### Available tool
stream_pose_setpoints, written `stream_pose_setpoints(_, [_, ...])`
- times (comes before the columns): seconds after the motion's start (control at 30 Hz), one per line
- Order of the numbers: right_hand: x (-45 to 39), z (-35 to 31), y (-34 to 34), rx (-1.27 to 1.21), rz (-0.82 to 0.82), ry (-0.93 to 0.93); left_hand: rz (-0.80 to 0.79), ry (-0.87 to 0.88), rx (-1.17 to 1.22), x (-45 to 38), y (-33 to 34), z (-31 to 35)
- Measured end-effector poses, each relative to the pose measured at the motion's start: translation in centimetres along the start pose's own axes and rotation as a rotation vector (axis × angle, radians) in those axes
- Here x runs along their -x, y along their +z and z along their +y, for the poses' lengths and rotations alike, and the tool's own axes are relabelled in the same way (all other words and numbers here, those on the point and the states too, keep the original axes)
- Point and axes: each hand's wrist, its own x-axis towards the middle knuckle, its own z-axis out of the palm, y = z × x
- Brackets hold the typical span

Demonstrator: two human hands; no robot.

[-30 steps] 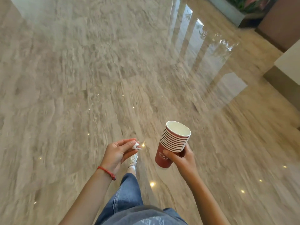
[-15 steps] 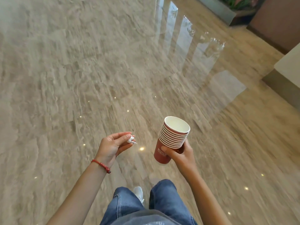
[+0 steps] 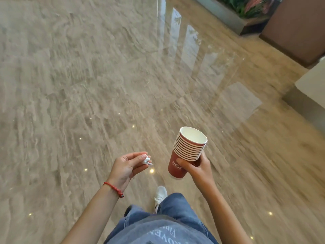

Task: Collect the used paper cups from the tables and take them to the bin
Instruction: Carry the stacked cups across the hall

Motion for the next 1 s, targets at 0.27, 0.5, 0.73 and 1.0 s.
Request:
stream_pose_setpoints(0.27, [-12.2,-4.4,-1.6,0.021,0.049,-0.02,-0.049,0.012,-0.026,-10.8,7.3,7.8])
stream_pose_setpoints(0.5, [-22.3,-5.9,-0.9,0.003,0.169,0.019,-0.14,-0.035,-0.108,-21.8,11.8,13.5])
stream_pose_setpoints(0.73, [-33.3,-10.8,0.7,-0.058,0.347,0.016,-0.266,-0.062,-0.237,-32.3,18.1,23.5])
stream_pose_setpoints(1.0, [-41.6,-13.9,0.4,-0.13,0.516,0.034,-0.429,-0.052,-0.383,-41.3,25.6,30.6])
